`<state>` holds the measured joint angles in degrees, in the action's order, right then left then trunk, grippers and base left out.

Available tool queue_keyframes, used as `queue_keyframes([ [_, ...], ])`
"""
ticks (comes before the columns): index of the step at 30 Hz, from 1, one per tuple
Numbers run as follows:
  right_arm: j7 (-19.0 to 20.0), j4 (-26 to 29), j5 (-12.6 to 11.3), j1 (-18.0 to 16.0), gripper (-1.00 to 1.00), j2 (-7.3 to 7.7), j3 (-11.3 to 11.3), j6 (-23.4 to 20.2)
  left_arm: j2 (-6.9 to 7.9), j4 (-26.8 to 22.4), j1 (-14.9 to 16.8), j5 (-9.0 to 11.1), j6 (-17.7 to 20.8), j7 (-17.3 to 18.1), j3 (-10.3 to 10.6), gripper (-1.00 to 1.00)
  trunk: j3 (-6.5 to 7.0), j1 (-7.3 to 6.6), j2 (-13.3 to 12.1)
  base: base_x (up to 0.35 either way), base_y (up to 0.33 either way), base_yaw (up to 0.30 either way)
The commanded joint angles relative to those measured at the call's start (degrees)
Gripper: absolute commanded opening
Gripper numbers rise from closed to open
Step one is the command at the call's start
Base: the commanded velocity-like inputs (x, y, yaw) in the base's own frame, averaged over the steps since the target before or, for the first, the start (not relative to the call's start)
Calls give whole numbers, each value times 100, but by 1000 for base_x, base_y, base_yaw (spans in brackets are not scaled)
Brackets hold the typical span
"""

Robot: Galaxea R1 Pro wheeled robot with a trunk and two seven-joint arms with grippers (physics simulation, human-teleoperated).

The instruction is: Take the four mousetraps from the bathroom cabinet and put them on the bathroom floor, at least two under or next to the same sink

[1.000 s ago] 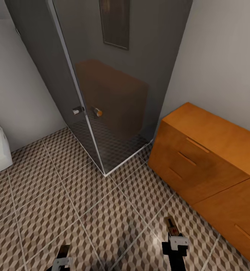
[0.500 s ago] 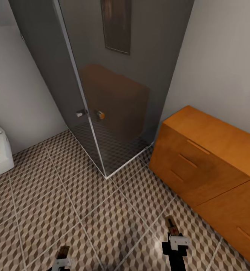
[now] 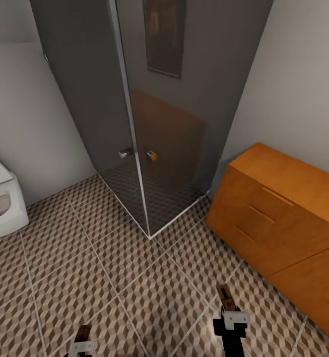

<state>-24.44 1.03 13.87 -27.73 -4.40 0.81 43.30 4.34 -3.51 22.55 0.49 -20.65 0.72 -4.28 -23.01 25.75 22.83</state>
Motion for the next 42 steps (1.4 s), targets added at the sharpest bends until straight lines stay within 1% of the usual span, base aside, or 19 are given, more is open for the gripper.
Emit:
queue_keyframes([
  [1,-52,-6,43,-5,-100,-1,7,3,-2,7,4,-15,-18,-10,-38,-100,1,3,9,0,154,0],
  [5,-52,-6,45,-4,-100,0,7,3,-7,9,4,-14,-18,-10,-38,-100,38,3,9,0,61,19],
  [10,-52,-6,43,-3,-100,-2,7,3,-18,10,4,-14,-18,-11,-38,-100,77,3,9,0,10,165],
  [42,-52,-6,37,-1,-100,1,7,2,-15,9,4,-15,-18,-12,-38,-100,263,3,9,0,8,246],
])
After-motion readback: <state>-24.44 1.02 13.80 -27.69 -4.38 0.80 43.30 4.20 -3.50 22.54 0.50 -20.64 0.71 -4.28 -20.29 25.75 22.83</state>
